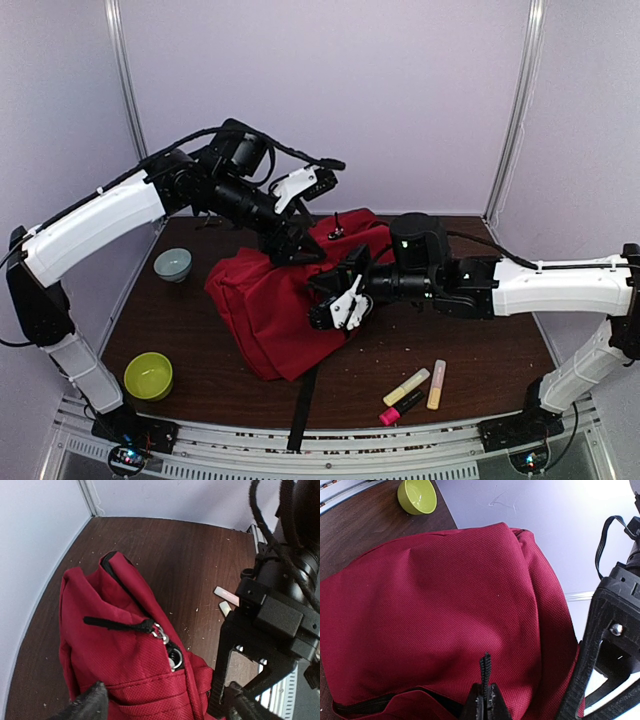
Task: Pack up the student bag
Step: Hold the lower front pocket of the student bag, then unzip the lower front pocket of the student bag.
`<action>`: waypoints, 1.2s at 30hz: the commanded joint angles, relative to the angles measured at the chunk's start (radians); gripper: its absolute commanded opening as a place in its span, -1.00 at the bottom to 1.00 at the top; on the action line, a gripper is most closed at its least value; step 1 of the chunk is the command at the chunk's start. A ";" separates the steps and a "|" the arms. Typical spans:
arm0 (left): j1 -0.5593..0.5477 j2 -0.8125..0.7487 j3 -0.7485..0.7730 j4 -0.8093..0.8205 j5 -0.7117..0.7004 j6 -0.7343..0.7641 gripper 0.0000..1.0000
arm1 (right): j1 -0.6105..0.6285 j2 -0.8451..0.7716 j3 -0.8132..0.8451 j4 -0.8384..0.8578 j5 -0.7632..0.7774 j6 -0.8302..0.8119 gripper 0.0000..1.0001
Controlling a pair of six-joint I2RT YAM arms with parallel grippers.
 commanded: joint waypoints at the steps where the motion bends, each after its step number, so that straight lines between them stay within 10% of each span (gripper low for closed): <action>1: -0.006 0.022 0.021 0.003 -0.123 0.001 0.24 | 0.004 -0.021 -0.019 -0.012 0.017 -0.013 -1.00; 5: -0.006 0.035 0.033 0.051 -0.158 -0.019 -1.00 | 0.007 -0.029 -0.022 -0.023 0.016 -0.022 -1.00; 36: 0.075 -0.229 -0.072 0.209 -0.476 -0.048 -1.00 | 0.143 -0.045 -0.347 0.000 0.135 0.280 -1.00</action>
